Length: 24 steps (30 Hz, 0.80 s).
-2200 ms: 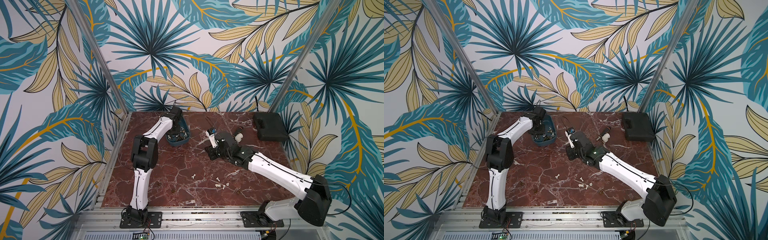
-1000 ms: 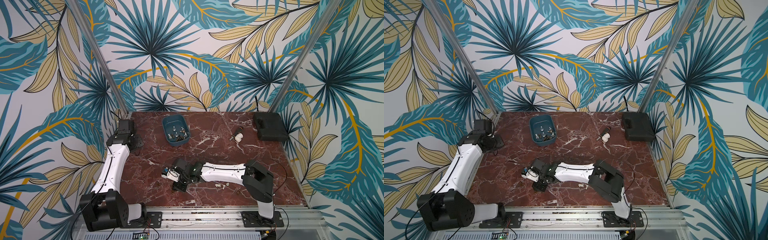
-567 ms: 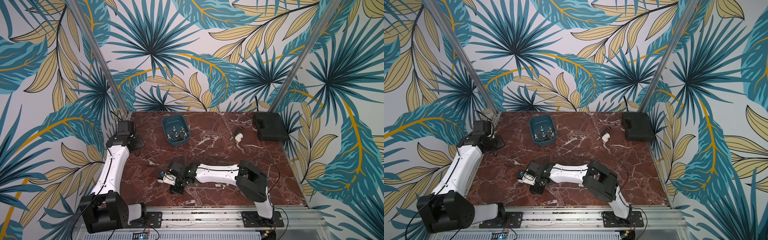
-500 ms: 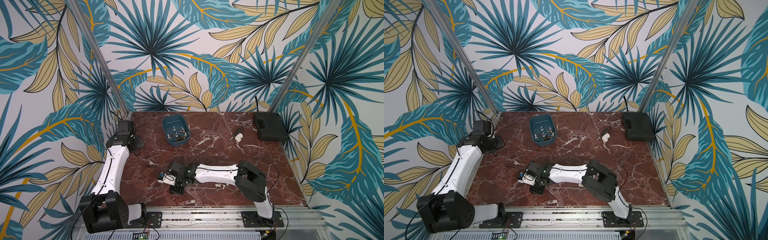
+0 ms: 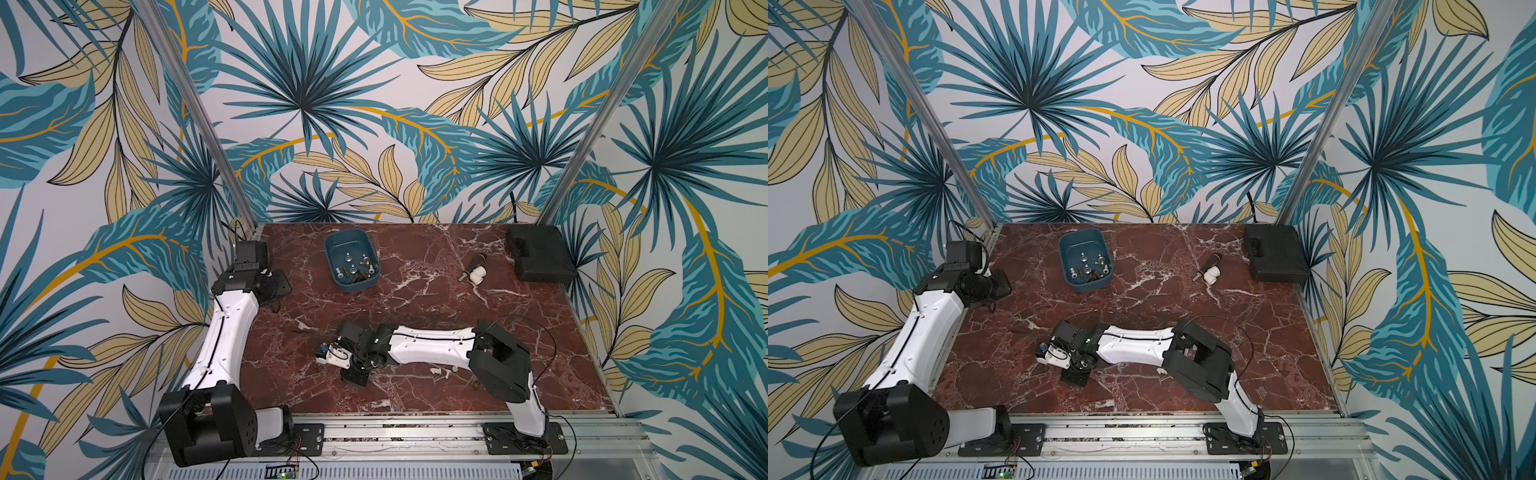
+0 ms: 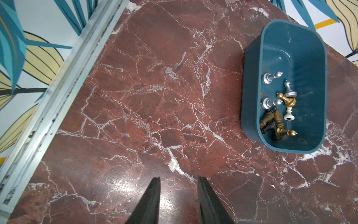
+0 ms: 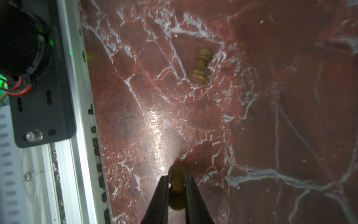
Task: Put the chess pieces into the storage box
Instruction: Pick up the chess piece at the center of the board, then place the chess piece in the storage box.
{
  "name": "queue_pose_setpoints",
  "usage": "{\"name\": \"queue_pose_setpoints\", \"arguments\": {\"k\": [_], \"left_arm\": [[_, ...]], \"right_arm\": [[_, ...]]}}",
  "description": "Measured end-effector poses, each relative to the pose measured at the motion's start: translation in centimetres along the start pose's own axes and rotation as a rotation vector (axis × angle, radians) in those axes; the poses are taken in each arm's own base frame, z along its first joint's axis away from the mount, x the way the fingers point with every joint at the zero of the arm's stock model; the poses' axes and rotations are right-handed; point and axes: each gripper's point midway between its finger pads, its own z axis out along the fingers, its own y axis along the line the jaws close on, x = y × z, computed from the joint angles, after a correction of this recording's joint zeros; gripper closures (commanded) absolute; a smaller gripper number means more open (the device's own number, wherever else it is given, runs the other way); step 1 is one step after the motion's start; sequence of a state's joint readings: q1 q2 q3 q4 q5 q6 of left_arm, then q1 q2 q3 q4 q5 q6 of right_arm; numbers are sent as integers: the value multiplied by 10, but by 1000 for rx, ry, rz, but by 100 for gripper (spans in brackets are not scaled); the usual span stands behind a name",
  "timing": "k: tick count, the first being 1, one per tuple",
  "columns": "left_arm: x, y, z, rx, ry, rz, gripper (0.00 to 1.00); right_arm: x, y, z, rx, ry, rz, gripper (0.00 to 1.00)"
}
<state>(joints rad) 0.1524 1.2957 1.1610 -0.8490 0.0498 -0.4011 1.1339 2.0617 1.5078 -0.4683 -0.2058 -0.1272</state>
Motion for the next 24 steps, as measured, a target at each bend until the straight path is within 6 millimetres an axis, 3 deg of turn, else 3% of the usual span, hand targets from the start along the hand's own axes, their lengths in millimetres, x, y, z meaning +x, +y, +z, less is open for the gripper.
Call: {"name": "queue_pose_setpoints", "arguments": {"k": [4,9,12,15,18,21,24], "left_arm": [[16,-2,2,37,39,-18,63],[46,1,15,51,123,-41,63],[61,0,20,51,164,-33,63],[70,-5,22,56,185,-10,63],[74,-9,22,61,196,7,63],[77,-12,22,66,201,19,63],[79,-13,23,66,206,23,63]], "right_arm": [[-43,-48,-35,71,-122,93,90],[-99,-142,-101,242,-310,247,90],[-122,-198,-122,337,-388,331,89],[-122,-240,-114,395,-395,406,89],[-105,-271,-90,424,-351,475,89],[-84,-290,-67,448,-292,523,88],[-71,-296,-54,458,-251,542,85]]}}
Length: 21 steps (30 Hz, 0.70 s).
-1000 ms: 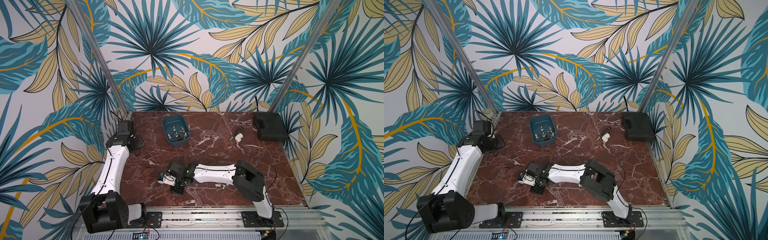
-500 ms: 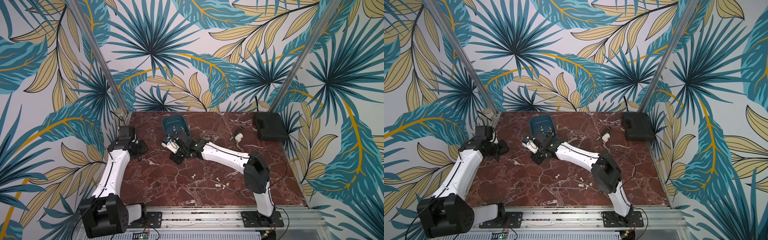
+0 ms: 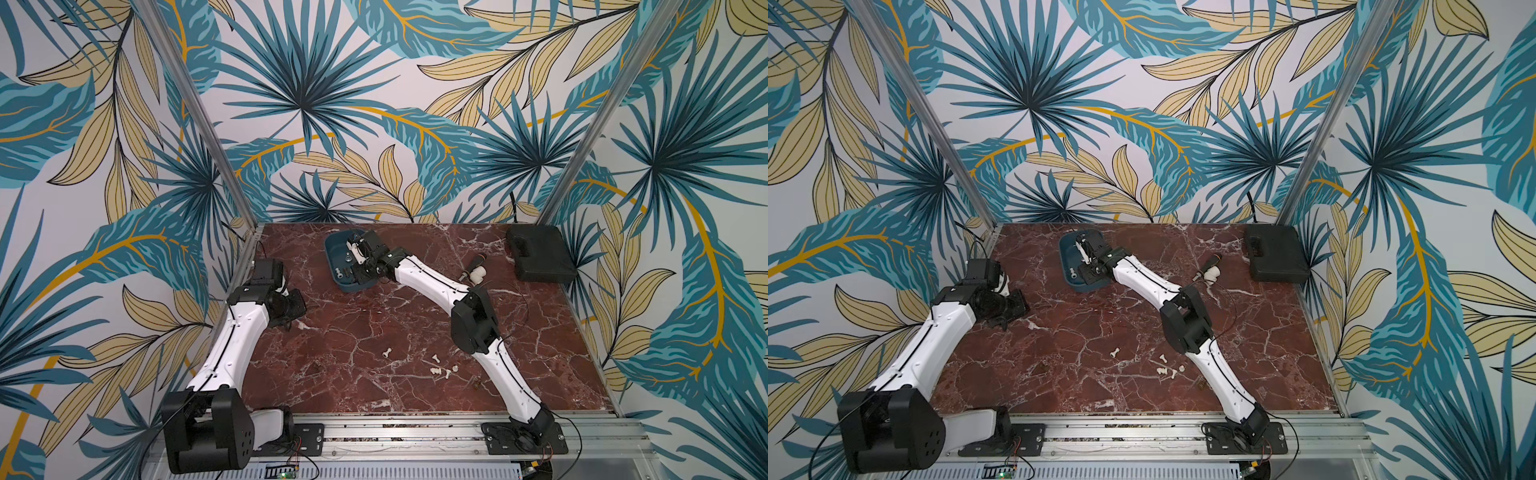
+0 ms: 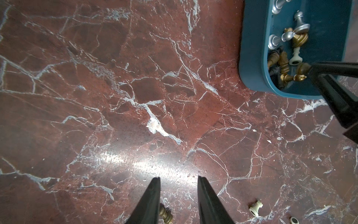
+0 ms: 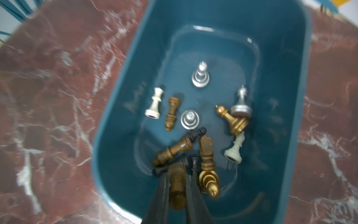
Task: Put the chess pieces into the storage box
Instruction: Place the chess piece in the storage box.
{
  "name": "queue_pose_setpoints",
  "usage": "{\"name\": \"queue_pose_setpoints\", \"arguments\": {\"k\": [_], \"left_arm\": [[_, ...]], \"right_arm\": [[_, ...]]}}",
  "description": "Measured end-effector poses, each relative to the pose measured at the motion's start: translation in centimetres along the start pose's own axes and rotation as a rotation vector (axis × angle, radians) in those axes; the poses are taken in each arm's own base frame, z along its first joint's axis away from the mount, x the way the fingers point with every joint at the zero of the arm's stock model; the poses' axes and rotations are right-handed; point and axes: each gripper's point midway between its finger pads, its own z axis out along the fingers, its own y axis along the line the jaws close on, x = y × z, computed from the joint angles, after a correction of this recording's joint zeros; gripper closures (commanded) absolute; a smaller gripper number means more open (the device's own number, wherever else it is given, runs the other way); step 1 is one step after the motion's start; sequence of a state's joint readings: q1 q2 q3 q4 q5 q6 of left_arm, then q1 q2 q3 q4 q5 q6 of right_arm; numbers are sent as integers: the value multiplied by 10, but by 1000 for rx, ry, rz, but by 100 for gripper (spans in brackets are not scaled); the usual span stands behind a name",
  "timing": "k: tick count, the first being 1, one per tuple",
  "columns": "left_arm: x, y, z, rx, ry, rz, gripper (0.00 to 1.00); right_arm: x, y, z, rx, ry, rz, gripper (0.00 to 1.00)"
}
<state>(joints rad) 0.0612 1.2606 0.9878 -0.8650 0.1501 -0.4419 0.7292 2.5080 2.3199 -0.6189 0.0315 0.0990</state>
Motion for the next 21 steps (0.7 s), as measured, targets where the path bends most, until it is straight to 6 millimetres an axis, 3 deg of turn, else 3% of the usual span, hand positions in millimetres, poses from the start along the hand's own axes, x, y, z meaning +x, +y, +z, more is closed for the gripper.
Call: {"name": "queue_pose_setpoints", "arguments": {"k": [5,14,18,21], "left_arm": [[7,0,4,-12,31,7,63],[36,7,4,-76,76,10,63],[50,6,-12,-97,61,22,61],[61,3,-21,-110,62,31,61]], "right_arm": [[-6,-2,-3,13,-11,0,73],[-14,-4,-12,25,-31,0,73],[-25,-3,-49,19,-70,5,73],[-38,-3,-96,8,-143,27,72]]}}
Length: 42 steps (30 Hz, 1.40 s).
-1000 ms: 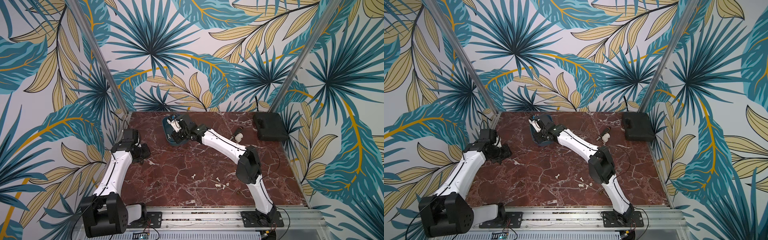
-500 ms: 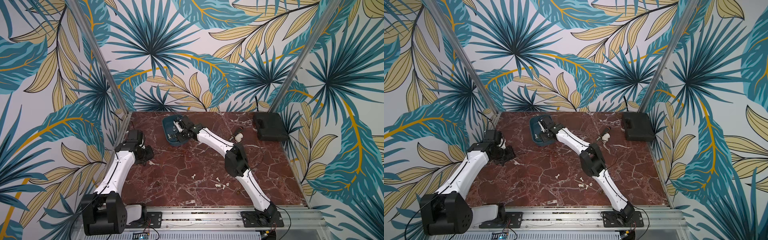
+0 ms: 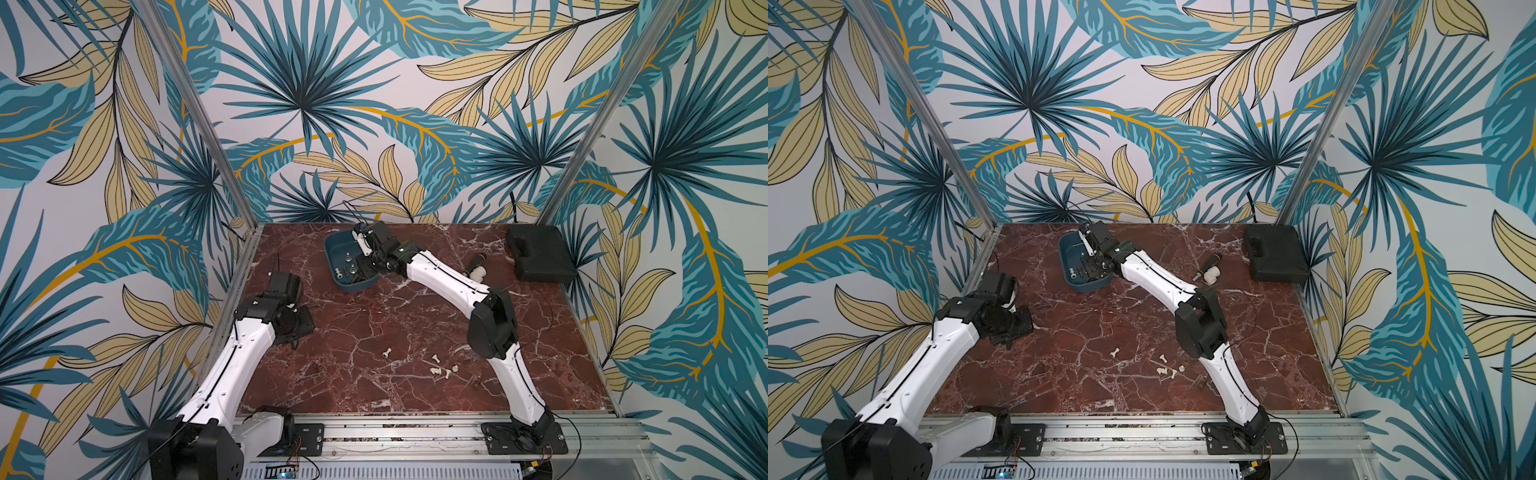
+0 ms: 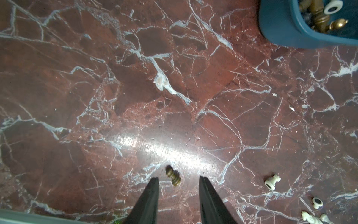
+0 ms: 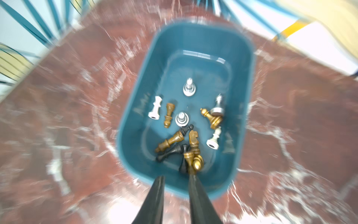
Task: Put the chess pieces into the storage box
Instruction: Place the chess piece in the storage box, then pick up the chess piece at the center of the board.
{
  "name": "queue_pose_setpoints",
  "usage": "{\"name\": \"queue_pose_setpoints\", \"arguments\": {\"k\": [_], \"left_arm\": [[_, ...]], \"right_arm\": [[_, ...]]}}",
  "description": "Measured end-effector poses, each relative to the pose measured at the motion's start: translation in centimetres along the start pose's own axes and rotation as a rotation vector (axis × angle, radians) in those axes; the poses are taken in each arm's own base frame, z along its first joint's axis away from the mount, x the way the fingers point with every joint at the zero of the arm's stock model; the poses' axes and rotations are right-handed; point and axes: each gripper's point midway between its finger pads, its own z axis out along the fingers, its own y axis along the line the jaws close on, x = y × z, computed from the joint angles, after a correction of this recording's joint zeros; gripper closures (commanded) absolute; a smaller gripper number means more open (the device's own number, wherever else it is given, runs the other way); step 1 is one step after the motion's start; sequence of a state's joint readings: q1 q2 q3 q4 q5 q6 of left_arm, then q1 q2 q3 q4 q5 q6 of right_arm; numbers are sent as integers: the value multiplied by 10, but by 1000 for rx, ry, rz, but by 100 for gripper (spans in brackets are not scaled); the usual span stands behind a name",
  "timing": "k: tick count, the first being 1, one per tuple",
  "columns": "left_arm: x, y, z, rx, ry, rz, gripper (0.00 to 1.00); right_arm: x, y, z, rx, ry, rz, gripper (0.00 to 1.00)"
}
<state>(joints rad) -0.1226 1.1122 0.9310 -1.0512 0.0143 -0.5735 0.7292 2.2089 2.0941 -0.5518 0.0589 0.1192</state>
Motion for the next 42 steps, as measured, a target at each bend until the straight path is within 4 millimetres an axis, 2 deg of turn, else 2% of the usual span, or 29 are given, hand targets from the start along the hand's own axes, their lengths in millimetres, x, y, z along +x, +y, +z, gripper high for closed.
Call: {"name": "queue_pose_setpoints", "arguments": {"k": [4,6,8,10,16,21,24,31,42], "left_arm": [[14,0,-2,-32,28,-5,61],[19,0,-1,-45,40,-14,61],[23,1,0,-53,48,-26,61],[28,3,5,-62,61,-46,61],[55,14,32,-76,124,-133,61],[71,16,54,-57,161,-211,61],[77,16,64,-40,170,-253,61],[78,13,77,-26,172,-301,61],[78,15,91,-45,171,-308,69]], "right_arm": [[-27,2,-61,-30,-136,41,72],[-31,2,-78,-43,-180,60,72],[-27,2,-87,-53,-202,77,72],[-13,1,-83,-56,-190,93,72],[38,-3,-57,-50,-84,124,71],[58,-5,-51,-49,-56,142,70],[60,-5,-54,-49,-59,148,70],[48,-5,-67,-55,-103,150,69],[47,-5,-67,-52,-109,150,69]]}}
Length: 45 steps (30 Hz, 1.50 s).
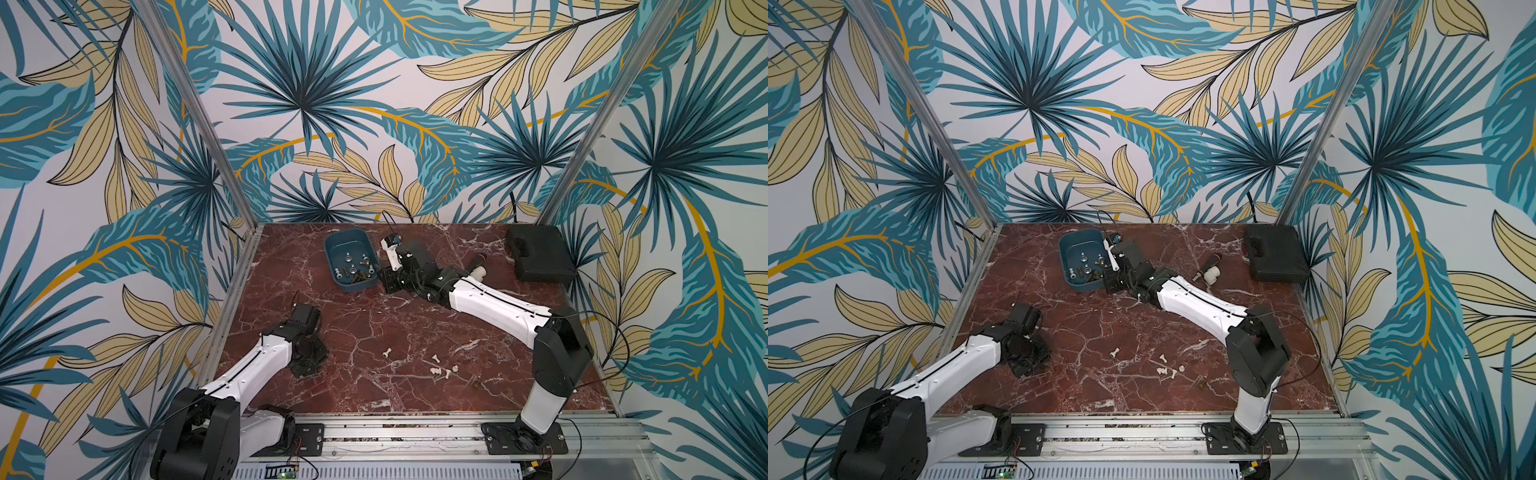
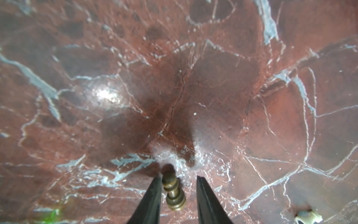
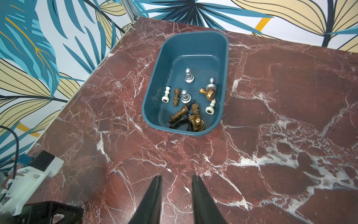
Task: Put the chess pieces into the storage box
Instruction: Pick up the chess piece at the center of the board, then place the chess piece in the storage box.
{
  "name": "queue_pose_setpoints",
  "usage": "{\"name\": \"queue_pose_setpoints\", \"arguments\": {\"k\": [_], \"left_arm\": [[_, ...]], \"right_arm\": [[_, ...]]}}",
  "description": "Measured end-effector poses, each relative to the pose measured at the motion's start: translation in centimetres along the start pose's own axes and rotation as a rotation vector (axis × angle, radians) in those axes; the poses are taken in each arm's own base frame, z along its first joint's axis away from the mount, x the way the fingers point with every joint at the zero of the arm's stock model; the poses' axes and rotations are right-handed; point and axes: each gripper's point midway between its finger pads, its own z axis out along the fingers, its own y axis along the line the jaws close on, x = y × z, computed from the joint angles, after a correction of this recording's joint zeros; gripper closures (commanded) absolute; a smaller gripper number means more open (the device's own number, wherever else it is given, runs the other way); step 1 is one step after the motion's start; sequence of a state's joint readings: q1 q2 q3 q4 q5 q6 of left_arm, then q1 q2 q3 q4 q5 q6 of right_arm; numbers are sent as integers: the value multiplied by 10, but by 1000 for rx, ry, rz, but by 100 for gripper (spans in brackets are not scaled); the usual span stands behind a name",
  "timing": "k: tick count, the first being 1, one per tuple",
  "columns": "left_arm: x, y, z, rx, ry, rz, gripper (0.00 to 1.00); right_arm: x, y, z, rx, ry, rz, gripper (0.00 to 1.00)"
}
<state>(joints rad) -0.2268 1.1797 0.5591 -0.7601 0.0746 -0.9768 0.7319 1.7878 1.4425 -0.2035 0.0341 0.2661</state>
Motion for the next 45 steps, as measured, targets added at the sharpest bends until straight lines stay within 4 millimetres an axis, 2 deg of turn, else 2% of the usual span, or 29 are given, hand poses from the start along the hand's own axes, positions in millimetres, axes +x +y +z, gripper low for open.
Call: {"name": "queue_pose_setpoints", "arguments": {"k": [10,16,21,23,26,31,34,36,39,42,45], "left_arm": [[2,8,5,-23,-2,0,84],[2,9,5,-25,-2,14,100],[1,6,2,-22,-1,30,100],[-5,-4,-8,-7,-12,45,100],[-27,-36,-39,58,-79,85,100],[-84,-109,-108,164,-259,199,100],[-116,-151,-129,182,-330,283,100],[-133,-177,-131,187,-345,338,100],[-160,-219,-119,180,-339,415,100],[-182,-254,-92,171,-319,476,100],[-198,-272,-58,130,-293,517,100]], "right_arm": [[2,-3,1,17,3,-1,69],[4,-5,1,26,6,-1,69],[7,-8,-1,38,8,-5,69],[5,-9,-7,43,0,-5,68],[-3,-10,-21,49,-31,-4,68],[-25,-10,-52,59,-104,-4,68],[-28,-13,-64,73,-124,-3,68],[-21,-16,-65,85,-112,-5,68],[-6,-21,-62,102,-61,-9,68],[6,-25,-60,115,-16,-13,68],[19,-29,-60,126,16,-16,68]]}}
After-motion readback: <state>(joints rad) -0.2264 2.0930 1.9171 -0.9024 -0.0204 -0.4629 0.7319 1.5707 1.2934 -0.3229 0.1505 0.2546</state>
